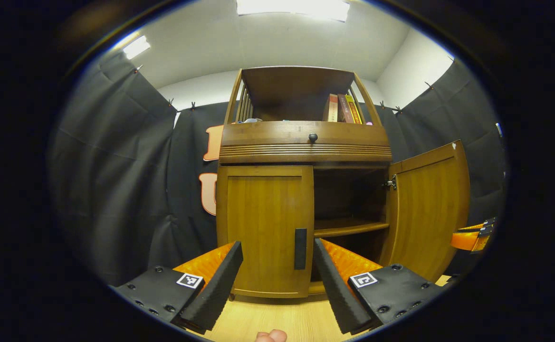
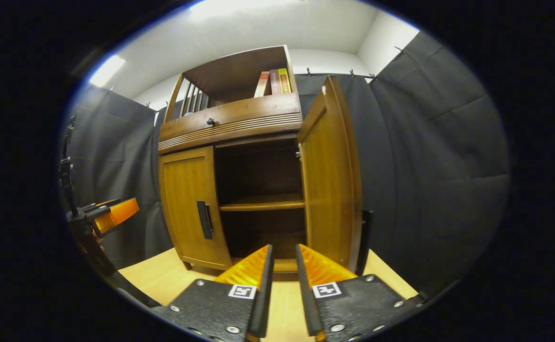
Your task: Open the right door of the double-door shoe cabinet with the right hand, and open the left door with the left hand.
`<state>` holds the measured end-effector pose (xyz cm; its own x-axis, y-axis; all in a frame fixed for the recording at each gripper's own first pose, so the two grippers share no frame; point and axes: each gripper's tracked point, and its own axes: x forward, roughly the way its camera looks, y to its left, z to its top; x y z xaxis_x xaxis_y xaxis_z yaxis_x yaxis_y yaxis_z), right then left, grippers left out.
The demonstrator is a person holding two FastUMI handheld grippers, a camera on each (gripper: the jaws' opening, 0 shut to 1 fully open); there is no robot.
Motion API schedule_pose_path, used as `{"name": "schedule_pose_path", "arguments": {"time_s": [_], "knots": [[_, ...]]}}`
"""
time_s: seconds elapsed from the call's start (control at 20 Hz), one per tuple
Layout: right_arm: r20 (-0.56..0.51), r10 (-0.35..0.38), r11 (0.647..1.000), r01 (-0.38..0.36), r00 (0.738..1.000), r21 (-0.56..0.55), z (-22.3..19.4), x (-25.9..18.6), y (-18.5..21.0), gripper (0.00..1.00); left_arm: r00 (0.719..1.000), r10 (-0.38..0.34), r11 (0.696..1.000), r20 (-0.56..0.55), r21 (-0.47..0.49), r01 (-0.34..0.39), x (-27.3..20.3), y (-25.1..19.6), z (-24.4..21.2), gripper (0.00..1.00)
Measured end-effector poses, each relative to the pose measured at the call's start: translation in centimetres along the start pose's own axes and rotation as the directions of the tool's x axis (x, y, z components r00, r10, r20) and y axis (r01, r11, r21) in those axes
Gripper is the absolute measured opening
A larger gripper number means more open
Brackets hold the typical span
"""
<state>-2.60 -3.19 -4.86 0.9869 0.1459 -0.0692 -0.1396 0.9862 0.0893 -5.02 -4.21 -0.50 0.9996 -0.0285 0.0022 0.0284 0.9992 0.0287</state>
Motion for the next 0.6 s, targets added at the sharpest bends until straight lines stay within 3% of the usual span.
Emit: {"name": "schedule_pose_path", "arguments": {"time_s": [0.05,0.25,0.4,0.6], "knots": [[0.002,0.009,1.000,-0.009,1.000,-0.001,0.1,0.3,0.6,0.34,1.000,0.008,1.000,-0.001,0.001,-0.008,0.0,0.4,0.0,0.97],[-0.018,0.017,1.000,-0.017,1.000,-0.010,-0.4,0.8,1.2,0.89,1.000,0.020,1.000,-0.009,-0.009,-0.020,0.2,1.1,-0.2,0.96],[-0.007,0.016,1.000,-0.015,1.000,0.010,-0.3,0.5,1.6,1.00,1.000,0.016,1.000,-0.020,-0.014,-0.016,0.7,1.4,-0.8,0.96],[-0.007,0.006,1.000,-0.006,1.000,-0.004,-0.2,0.4,1.8,1.00,0.997,-0.041,0.997,-0.068,-0.075,0.036,3.6,0.1,-3.2,0.95]]}}
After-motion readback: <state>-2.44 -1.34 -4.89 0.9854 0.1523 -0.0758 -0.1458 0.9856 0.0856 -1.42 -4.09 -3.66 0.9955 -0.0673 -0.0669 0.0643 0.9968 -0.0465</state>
